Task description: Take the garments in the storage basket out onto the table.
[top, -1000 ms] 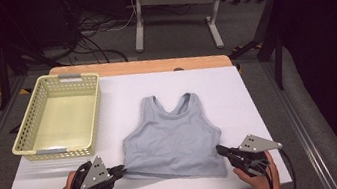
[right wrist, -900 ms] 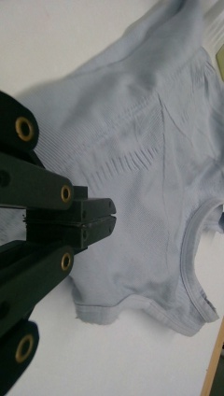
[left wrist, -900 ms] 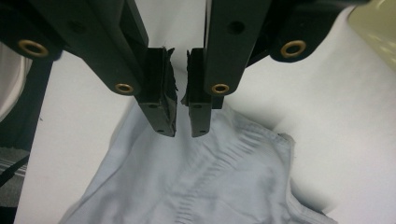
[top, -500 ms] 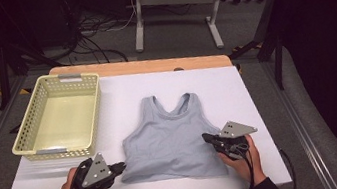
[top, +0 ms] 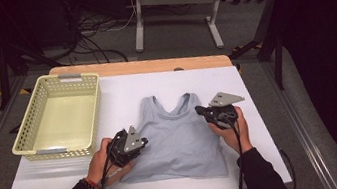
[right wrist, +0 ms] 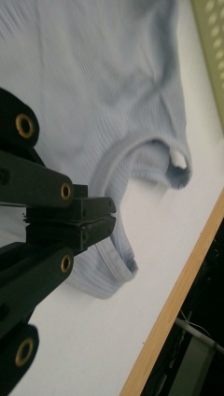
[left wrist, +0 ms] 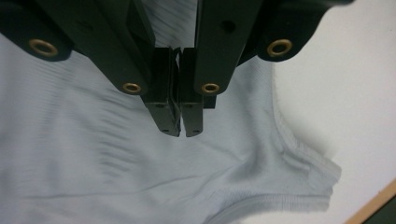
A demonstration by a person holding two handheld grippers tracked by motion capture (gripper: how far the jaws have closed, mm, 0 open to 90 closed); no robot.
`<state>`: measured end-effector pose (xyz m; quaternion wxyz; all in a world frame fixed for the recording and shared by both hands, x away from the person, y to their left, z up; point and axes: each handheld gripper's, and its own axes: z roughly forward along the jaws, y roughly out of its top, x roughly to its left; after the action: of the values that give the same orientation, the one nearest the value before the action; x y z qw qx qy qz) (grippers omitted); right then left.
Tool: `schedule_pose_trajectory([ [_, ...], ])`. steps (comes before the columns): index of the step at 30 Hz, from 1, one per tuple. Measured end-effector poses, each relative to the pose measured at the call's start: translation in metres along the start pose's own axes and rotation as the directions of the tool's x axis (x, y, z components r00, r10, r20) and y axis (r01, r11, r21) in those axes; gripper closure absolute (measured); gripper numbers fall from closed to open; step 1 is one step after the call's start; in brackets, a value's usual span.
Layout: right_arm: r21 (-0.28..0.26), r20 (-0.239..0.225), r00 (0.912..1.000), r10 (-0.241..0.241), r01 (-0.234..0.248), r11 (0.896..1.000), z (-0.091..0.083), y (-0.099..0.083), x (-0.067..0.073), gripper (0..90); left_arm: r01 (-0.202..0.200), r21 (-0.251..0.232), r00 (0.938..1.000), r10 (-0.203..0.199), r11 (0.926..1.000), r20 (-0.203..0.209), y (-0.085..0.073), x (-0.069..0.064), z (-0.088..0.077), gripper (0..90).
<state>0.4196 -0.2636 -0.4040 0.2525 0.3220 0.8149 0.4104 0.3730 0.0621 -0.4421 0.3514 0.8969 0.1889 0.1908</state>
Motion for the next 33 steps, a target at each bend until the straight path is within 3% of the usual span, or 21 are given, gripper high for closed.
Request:
schedule_pose_trajectory([
  [2,0.085,0.004,0.9995,-0.031,0.03,0.996,0.031,0.004,-0.017,88.9,0.017,0.023,0.999,-0.018,0.9996,0.041,-0.004,0.004,0.009,89.3],
  [3,0.085,0.004,0.9995,-0.031,0.03,0.996,0.031,0.004,-0.017,88.9,0.017,0.023,0.999,-0.018,0.9996,0.041,-0.004,0.004,0.009,89.3],
  [5,0.132,-0.02,0.9998,0.008,-0.005,0.991,0.054,0.003,-0.03,88.6,0.017,0.028,0.9982,-0.019,0.9995,0.057,-0.007,0.005,0.009,89.4],
  [7,0.145,-0.028,0.9996,0.009,-0.005,0.989,0.059,0.004,-0.032,88.6,0.028,0.034,0.9972,-0.031,0.999,0.068,-0.009,0.005,0.009,89.5],
  [9,0.211,-0.026,0.9996,-0.015,0.02,0.977,0.076,0.004,-0.034,88.2,0.046,0.033,0.9945,-0.049,0.9984,0.093,-0.012,0.006,0.01,89.7],
  [12,0.242,-0.029,0.9996,-0.008,0.014,0.97,0.088,0.001,-0.036,88.6,0.081,0.011,0.991,-0.082,0.9966,0.106,-0.017,0.005,0.011,89.8],
  [15,0.226,-0.02,0.9996,0.02,-0.015,0.974,0.091,0.0,-0.038,88.6,0.075,0.009,0.9919,-0.075,0.9971,0.102,-0.018,0.003,0.01,89.9],
  [16,0.247,0.019,0.9998,0.009,-0.013,0.969,0.093,0.001,-0.041,90.0,0.074,0.01,0.9925,-0.075,0.9972,0.097,-0.018,0.001,0.01,90.0],
  [17,0.247,0.019,0.9998,0.009,-0.013,0.969,0.093,0.001,-0.041,90.0,0.074,0.007,0.9927,-0.074,0.9973,0.095,-0.018,0.001,0.01,90.0],
  [20,0.252,0.079,0.9969,-0.002,-0.018,0.968,0.093,0.003,-0.045,86.8,0.073,0.011,0.9918,-0.073,0.9973,0.105,-0.019,-0.001,0.008,90.0],
  [22,0.243,0.078,0.997,0.006,-0.025,0.97,0.092,0.003,-0.045,85.8,0.08,0.011,0.9916,-0.081,0.9967,0.101,-0.02,-0.002,0.007,90.0],
  [24,0.186,0.085,0.9961,0.023,-0.039,0.982,0.085,0.005,-0.049,84.7,0.071,0.007,0.9921,-0.071,0.9975,0.103,-0.02,-0.002,0.007,90.0],
  [27,0.172,0.09,0.9957,0.021,-0.036,0.984,0.083,0.007,-0.05,84.2,0.077,0.009,0.9913,-0.078,0.997,0.106,-0.02,-0.002,0.007,90.0],
  [29,0.196,0.098,0.9952,-0.002,-0.017,0.981,0.087,0.008,-0.05,79.5,0.072,0.009,0.9915,-0.073,0.9974,0.108,-0.02,-0.004,0.006,90.0],
  [32,0.185,0.086,0.9962,0.013,-0.028,0.982,0.09,0.009,-0.05,77.4,0.067,0.011,0.9912,-0.068,0.9977,0.113,-0.02,-0.006,0.005,90.0],
  [33,0.173,0.067,0.9977,0.01,-0.022,0.985,0.094,0.011,-0.049,71.6,0.062,0.02,0.9911,-0.064,0.9979,0.116,-0.02,-0.007,0.004,90.0],
])
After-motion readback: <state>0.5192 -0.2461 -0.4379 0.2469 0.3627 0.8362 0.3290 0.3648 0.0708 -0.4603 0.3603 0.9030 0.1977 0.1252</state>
